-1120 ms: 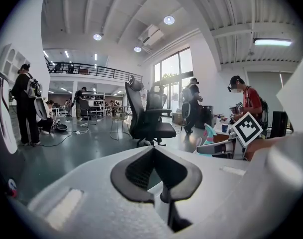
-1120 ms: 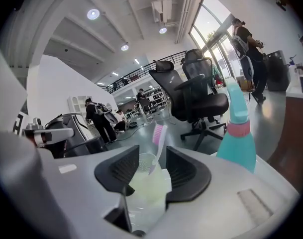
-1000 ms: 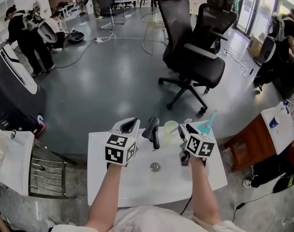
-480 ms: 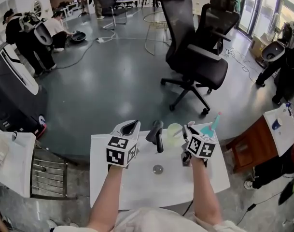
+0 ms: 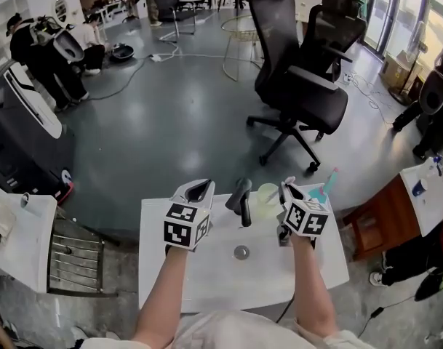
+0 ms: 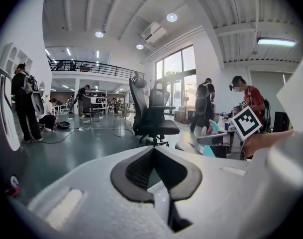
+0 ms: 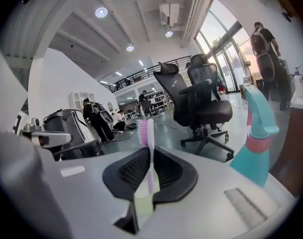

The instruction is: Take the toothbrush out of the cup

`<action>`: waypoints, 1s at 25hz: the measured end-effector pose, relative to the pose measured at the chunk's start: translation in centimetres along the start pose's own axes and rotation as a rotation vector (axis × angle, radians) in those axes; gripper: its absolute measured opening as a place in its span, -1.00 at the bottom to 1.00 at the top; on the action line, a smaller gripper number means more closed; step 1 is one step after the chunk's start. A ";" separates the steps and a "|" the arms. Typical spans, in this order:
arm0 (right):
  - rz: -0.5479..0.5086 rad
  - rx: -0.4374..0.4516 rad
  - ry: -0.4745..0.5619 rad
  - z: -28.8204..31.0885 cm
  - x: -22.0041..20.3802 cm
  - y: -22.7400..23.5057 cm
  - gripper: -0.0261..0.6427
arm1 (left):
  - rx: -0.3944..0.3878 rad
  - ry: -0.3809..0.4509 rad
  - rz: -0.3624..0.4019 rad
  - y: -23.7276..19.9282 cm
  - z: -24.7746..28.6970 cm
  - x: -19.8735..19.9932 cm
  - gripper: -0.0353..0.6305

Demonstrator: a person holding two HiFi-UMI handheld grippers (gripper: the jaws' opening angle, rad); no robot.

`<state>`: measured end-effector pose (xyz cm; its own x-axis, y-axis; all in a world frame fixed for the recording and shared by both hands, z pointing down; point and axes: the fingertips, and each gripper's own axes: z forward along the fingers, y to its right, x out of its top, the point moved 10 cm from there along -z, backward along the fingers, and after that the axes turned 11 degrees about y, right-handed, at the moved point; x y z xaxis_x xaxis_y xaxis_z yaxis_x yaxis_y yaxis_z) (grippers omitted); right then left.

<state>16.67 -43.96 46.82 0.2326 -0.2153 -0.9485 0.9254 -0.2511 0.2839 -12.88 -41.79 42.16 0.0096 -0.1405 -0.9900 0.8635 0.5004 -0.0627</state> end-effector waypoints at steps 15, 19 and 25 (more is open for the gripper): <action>-0.113 0.068 0.074 -1.2 4.5 -2.9 -0.85 | 0.011 0.017 0.005 0.9 -2.1 0.7 -0.89; -0.140 0.082 0.099 -1.9 5.7 -3.3 -0.85 | 0.021 0.022 0.006 1.3 -2.7 0.9 -0.89; -0.188 0.119 0.145 -3.5 7.2 -4.7 -0.85 | 0.040 0.029 0.003 2.0 -4.0 0.9 -0.89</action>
<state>15.04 -41.00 38.13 0.1080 -0.0189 -0.9940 0.9166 -0.3852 0.1069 -13.16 -37.52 40.67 -0.0014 -0.1141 -0.9935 0.8832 0.4659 -0.0548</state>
